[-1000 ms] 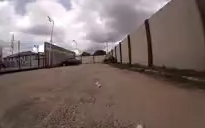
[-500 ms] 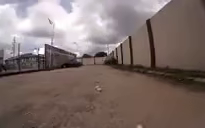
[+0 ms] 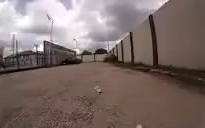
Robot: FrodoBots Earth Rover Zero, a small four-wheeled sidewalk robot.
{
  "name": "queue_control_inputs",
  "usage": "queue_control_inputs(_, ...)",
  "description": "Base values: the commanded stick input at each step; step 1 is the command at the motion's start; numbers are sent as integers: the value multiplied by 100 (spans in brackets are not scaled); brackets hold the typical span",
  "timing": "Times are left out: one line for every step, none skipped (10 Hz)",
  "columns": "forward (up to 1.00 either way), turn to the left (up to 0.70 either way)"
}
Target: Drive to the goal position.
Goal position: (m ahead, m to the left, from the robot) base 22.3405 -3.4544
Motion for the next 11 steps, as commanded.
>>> queue_control_inputs(50,-1)
queue_control_inputs(50,-1)
queue_control_inputs(50,-1)
queue_control_inputs(50,-1)
queue_control_inputs(50,-1)
queue_control_inputs(50,-1)
queue_control_inputs(50,-1)
queue_control_inputs(50,-1)
queue_control_inputs(50,-1)
queue_control_inputs(50,-1)
queue_control_inputs(50,-1)
